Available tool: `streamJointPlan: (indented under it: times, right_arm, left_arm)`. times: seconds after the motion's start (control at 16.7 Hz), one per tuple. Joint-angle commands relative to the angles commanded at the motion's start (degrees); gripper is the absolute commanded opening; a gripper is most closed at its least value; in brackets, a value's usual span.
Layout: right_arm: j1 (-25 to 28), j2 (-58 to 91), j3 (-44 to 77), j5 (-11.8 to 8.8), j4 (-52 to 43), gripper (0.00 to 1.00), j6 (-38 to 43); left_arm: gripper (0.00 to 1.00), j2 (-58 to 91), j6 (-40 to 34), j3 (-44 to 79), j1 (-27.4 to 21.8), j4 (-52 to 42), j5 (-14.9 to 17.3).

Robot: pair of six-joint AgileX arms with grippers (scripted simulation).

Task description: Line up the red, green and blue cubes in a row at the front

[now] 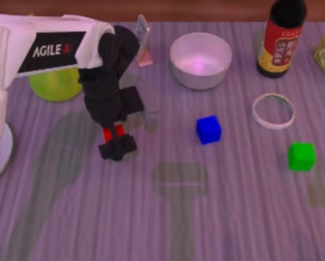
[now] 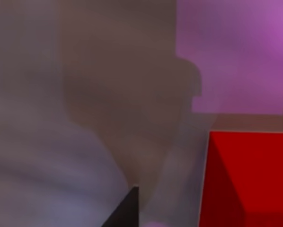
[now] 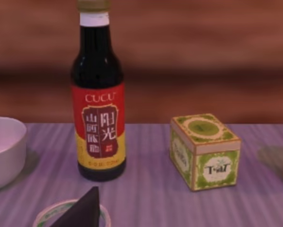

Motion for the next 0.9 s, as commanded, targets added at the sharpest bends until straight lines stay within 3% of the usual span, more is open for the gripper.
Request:
streamJointPlan:
  times: [0.36,0.9]
  right_arm:
    - [0.00,0.00,0.00,0.00,0.00,1.00,0.00]
    - [0.00,0.00,0.00,0.00,0.00,1.00,0.00]
  left_arm:
    - [0.02,0.00,0.00,0.00,0.00,0.00,0.00]
    - [0.00,-2.34,-0.86,0.21,-0.01,-1.59,1.01]
